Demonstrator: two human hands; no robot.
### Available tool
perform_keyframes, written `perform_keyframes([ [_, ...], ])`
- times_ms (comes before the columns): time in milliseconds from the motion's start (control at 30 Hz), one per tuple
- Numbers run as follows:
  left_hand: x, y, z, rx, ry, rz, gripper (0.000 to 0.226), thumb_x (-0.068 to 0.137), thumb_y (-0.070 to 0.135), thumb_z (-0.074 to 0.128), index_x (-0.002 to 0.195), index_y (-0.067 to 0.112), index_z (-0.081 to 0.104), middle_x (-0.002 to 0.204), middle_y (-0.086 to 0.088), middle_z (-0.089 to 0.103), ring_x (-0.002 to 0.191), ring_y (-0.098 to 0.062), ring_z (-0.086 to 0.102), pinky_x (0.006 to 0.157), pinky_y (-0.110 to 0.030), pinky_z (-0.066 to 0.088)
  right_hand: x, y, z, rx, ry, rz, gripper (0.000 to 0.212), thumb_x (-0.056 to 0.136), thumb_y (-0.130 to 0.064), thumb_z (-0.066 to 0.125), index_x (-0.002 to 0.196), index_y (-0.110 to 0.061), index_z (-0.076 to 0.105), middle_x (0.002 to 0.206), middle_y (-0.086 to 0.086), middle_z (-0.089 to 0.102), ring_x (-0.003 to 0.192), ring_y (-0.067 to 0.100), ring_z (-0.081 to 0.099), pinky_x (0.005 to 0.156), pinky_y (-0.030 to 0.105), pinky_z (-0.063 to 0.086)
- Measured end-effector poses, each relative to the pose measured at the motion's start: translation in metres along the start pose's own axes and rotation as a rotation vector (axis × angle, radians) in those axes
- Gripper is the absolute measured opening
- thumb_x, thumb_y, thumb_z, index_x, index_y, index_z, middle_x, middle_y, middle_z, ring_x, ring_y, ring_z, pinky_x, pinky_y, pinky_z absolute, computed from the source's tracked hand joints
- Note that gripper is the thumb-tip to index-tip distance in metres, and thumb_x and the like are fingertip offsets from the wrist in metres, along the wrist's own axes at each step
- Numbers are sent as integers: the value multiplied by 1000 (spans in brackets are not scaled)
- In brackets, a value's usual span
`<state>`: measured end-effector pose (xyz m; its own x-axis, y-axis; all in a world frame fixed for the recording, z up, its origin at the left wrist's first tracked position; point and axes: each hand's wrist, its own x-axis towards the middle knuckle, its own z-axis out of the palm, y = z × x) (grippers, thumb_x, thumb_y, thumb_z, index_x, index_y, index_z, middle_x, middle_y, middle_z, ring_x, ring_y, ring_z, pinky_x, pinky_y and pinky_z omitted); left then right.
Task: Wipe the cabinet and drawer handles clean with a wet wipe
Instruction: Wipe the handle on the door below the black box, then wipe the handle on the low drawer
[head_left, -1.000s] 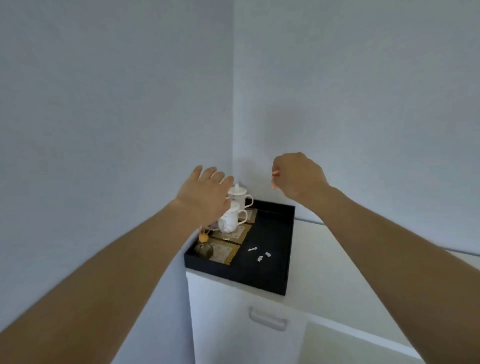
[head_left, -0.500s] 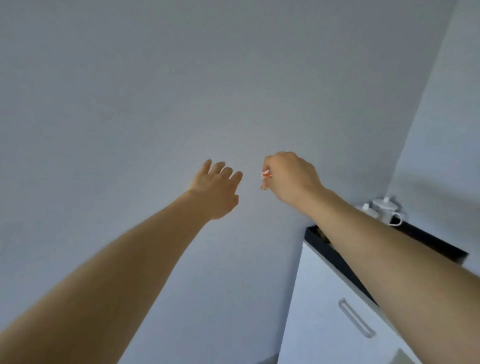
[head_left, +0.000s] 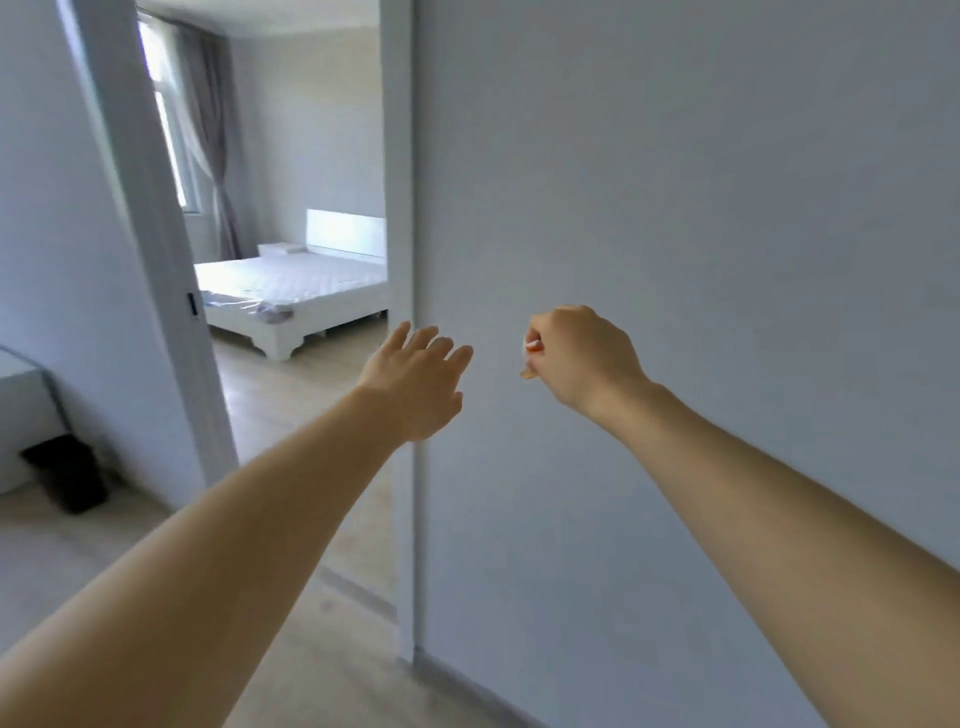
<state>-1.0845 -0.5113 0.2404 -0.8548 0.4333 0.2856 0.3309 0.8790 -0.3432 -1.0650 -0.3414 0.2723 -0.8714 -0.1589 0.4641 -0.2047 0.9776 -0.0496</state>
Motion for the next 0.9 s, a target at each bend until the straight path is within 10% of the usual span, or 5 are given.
perform_keyframes([
  [900, -299, -646, 203, 148, -331, -680, 54, 99, 34, 38, 147, 16, 21, 149, -2, 35, 141, -20, 21, 116, -34, 9, 278, -699, 237, 531, -99, -641, 10, 89, -14, 60, 95, -8, 66, 96, 6, 67, 85, 25, 63, 66, 26, 43],
])
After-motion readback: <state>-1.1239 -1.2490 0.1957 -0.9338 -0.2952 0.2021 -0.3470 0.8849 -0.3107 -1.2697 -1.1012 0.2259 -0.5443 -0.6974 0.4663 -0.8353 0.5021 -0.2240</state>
